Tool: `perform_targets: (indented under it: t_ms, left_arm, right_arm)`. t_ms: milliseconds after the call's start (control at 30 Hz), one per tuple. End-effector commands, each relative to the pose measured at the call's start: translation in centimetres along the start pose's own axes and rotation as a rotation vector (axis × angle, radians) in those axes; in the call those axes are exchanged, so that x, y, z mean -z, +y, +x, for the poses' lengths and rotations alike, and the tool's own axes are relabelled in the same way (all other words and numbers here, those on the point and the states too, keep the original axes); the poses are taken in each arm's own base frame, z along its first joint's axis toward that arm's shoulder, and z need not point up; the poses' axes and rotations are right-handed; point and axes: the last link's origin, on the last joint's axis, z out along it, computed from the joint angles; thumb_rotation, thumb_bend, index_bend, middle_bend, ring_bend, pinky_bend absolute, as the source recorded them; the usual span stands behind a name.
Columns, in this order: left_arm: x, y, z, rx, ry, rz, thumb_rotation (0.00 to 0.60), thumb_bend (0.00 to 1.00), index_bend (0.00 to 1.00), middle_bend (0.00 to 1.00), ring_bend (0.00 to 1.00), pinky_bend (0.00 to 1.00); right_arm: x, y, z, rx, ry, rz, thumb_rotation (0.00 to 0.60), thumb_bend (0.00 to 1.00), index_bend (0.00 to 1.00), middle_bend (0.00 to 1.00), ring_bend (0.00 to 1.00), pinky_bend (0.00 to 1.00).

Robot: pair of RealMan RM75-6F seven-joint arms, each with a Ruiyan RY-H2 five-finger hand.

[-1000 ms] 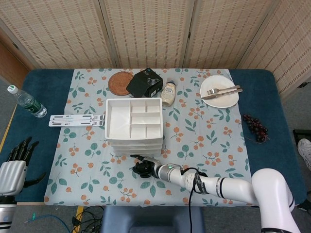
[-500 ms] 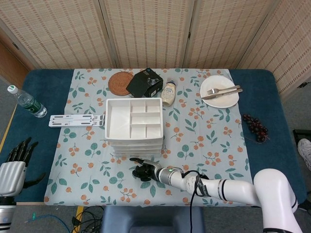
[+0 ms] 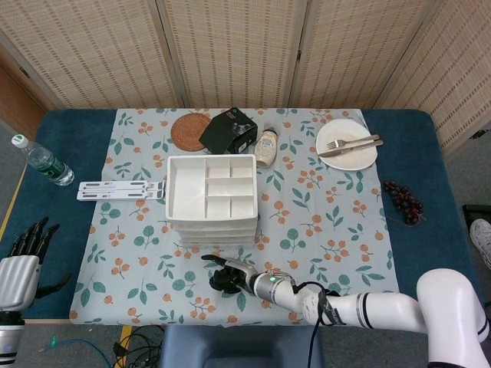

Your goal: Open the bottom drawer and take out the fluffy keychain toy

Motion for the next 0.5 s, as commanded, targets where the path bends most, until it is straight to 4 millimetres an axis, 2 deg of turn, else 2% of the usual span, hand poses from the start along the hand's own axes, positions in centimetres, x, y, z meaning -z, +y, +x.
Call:
perform_targets:
  t_ms: [33, 267, 500]
  left_arm:
    - [-0.1, 0.1, 0.0, 0.002, 0.001, -0.005, 0.6, 0.19, 0.09, 0.0, 0.03, 0.12]
    - [-0.3, 0.6, -0.2, 0.007, -0.002, -0.027, 0.6, 0.19, 0.09, 0.0, 0.03, 0.12]
    - [-0.3, 0.7, -0.3, 0.012, -0.005, -0.035, 0.6, 0.19, 0.09, 0.0, 0.03, 0.12]
  right_arm:
    - [2.5, 0.1, 0.2, 0.193, 0.06, 0.065, 0.6, 0.92, 0.0, 0.77, 1.0, 1.0]
    - [5.1, 0.0, 0.4, 0.396, 0.144, 0.075, 0.6, 0.92, 0.0, 0.76, 1.0, 1.0]
    - [6.0, 0.4, 1.4, 0.499, 0.238, 0.03, 0.6, 0.92, 0.0, 0.76, 1.0, 1.0]
